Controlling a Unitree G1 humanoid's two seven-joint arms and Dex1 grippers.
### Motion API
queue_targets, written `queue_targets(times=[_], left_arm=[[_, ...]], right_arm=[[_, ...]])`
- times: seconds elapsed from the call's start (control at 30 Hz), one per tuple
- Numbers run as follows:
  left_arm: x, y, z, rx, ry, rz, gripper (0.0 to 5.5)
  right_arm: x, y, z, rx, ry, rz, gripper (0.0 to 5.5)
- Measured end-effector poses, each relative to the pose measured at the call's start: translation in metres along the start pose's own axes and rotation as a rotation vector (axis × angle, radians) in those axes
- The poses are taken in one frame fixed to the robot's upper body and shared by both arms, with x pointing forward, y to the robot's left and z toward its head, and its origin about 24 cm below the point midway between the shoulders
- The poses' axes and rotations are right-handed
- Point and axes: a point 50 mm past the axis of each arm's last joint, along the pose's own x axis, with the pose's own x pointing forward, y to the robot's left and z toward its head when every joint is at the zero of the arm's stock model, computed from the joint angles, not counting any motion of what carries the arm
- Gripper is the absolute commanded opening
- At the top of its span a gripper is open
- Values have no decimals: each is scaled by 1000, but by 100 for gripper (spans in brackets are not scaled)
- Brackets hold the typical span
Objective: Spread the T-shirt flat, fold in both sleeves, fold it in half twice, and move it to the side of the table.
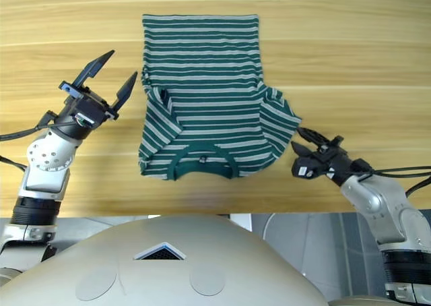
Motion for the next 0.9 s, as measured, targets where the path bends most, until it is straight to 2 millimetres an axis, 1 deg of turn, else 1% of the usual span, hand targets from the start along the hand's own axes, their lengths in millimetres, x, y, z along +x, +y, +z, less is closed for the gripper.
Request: queue_targets(times=[0.2, 0.4, 0.57, 0.67, 0.8, 0.9], left_arm=[[-3, 1, 1, 11, 12, 31, 233], [-2, 0, 4, 6, 3, 47, 233], [-4, -5, 3, -8, 10, 62, 233], [-7, -8, 3, -17, 22, 72, 233], [-9, -9, 2, -24, 28, 75, 233], [-9, -9, 2, -24, 28, 76, 235]], right_arm=[[15, -6, -9, 1, -6, -30, 226], [20, -9, -18, -1, 12, -65, 226], [28, -14, -23, -19, 21, -79, 226], [33, -15, -24, -25, 14, -87, 226], [35, -15, -24, -27, 5, -91, 226], [36, -14, -22, -29, -4, -86, 169]])
